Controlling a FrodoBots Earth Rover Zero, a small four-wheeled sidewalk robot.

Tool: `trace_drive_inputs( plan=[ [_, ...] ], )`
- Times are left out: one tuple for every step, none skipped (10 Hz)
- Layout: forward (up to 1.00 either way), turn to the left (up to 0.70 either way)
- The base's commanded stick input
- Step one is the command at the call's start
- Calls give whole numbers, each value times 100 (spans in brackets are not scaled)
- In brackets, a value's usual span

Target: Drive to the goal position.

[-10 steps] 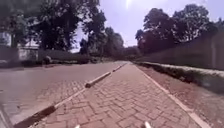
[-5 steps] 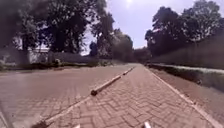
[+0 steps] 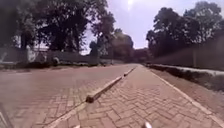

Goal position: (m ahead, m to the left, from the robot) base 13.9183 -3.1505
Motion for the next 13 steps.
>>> trace_drive_inputs(
  plan=[
    [70,-35],
    [70,-35],
    [70,-35],
    [70,-35],
    [70,-35],
    [70,-35],
    [70,-35],
    [70,-35],
    [70,-35],
    [70,0],
    [70,0],
    [70,-17],
    [70,-30]
  ],
)
